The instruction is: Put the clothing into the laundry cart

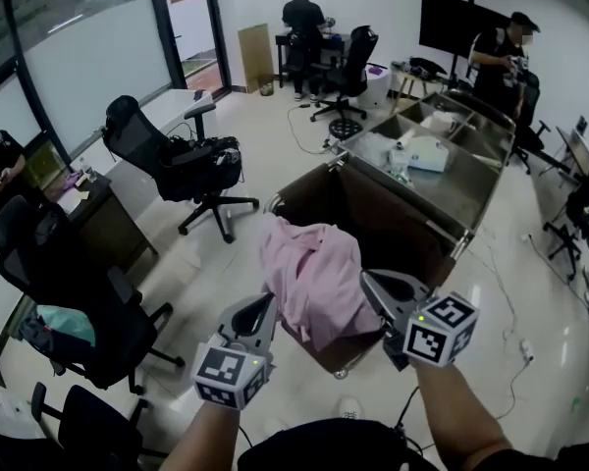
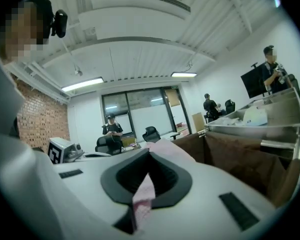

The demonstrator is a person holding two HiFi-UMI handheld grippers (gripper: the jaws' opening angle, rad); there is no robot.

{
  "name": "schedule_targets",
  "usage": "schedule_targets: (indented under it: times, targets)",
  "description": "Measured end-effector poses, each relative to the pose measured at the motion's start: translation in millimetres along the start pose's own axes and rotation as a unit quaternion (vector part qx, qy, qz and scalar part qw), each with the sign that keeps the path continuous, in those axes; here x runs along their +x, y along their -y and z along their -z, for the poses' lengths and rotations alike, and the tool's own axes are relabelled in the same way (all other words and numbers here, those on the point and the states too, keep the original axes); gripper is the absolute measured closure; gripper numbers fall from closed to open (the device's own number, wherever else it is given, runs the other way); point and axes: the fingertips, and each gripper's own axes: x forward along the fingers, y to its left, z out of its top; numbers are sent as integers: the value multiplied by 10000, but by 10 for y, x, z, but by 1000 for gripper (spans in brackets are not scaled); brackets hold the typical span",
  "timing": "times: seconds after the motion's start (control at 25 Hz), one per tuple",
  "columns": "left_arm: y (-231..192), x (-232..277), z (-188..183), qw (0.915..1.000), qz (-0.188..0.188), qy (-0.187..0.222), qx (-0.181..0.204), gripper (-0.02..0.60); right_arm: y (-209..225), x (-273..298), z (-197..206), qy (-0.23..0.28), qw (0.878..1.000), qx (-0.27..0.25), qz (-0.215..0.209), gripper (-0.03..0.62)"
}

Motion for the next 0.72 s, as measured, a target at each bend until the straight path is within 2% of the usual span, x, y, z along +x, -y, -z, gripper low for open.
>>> schedule_targets:
  times: [0.2, 0.4, 0.72]
  targets:
    - [-29, -54, 125, 9998, -103, -102, 123, 581, -65, 1, 146, -226, 9997, 90, -103, 579]
    - [-137, -137, 245, 9995, -269, -147, -46, 581, -86, -2, 207, -341, 9992, 116, -168, 579]
    - [-58, -153, 199, 9997, -217, -129, -6, 581, -65, -16, 215, -429, 9990, -94, -91, 579]
